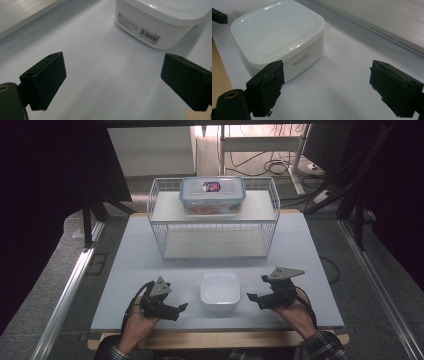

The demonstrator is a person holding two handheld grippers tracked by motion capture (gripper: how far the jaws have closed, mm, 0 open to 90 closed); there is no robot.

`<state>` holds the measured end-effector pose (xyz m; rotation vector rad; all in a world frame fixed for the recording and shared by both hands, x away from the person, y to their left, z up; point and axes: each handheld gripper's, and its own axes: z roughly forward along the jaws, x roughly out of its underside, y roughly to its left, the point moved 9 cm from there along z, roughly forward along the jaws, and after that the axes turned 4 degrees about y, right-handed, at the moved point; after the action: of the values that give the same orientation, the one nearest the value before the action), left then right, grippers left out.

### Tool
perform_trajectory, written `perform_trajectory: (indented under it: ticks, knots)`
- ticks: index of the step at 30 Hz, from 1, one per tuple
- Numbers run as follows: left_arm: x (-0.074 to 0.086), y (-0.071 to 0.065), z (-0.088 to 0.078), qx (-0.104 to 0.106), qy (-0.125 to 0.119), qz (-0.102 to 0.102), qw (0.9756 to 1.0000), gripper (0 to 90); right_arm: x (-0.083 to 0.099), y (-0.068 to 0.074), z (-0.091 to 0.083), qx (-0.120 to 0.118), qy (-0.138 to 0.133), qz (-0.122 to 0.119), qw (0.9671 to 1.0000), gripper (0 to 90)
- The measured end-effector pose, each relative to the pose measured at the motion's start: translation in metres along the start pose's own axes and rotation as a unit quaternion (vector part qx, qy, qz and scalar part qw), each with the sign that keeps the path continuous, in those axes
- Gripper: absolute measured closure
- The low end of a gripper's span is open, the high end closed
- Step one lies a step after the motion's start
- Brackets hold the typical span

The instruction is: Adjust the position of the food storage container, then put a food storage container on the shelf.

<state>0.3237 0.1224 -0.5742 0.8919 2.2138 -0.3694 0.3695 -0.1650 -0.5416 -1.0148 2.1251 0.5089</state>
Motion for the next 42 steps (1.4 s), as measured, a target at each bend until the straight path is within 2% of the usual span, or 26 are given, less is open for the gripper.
perform_trajectory:
  ticks: [6,9,12,15,19,25,32,37,38,42]
  knots:
    - [-0.001,-0.001,0.000,0.007,0.000,-0.010,0.9999,5.3,0.002,-0.001,0.003,0.008,0.006,0.001,0.9999,9.5]
    - [-0.002,-0.002,0.000,0.014,0.000,-0.016,0.9998,5.3,0.001,-0.001,0.003,0.015,0.005,0.013,0.9998,7.7]
    - [-0.001,-0.001,0.000,0.019,0.010,-0.027,0.9994,5.8,0.000,-0.001,0.003,0.015,0.005,0.024,0.9996,5.8]
    - [-0.001,-0.001,0.001,0.017,0.020,-0.027,0.9993,6.5,0.000,0.000,0.002,0.022,0.014,0.028,0.9993,5.5]
    - [-0.006,-0.003,0.000,0.027,0.019,-0.032,0.9989,6.3,-0.001,0.002,0.001,0.025,0.021,0.028,0.9990,4.9]
    - [-0.017,-0.007,-0.001,0.051,0.005,-0.036,0.9980,5.2,-0.010,0.004,-0.005,0.032,0.020,0.023,0.9990,14.0]
    - [-0.024,-0.008,-0.004,0.040,-0.005,-0.020,0.9990,11.9,-0.017,0.005,-0.009,0.035,0.011,0.014,0.9992,25.0]
    - [-0.027,-0.008,-0.004,0.035,-0.003,-0.017,0.9992,18.6,-0.020,0.009,-0.008,0.024,0.008,0.009,0.9996,29.7]
    - [-0.028,-0.008,-0.003,0.029,0.000,-0.015,0.9995,19.9,-0.021,0.010,-0.007,0.022,0.009,0.008,0.9997,30.1]
    - [-0.032,-0.009,-0.004,0.032,-0.003,-0.008,0.9994,22.7,-0.023,0.013,-0.005,0.013,0.010,0.005,0.9999,32.2]
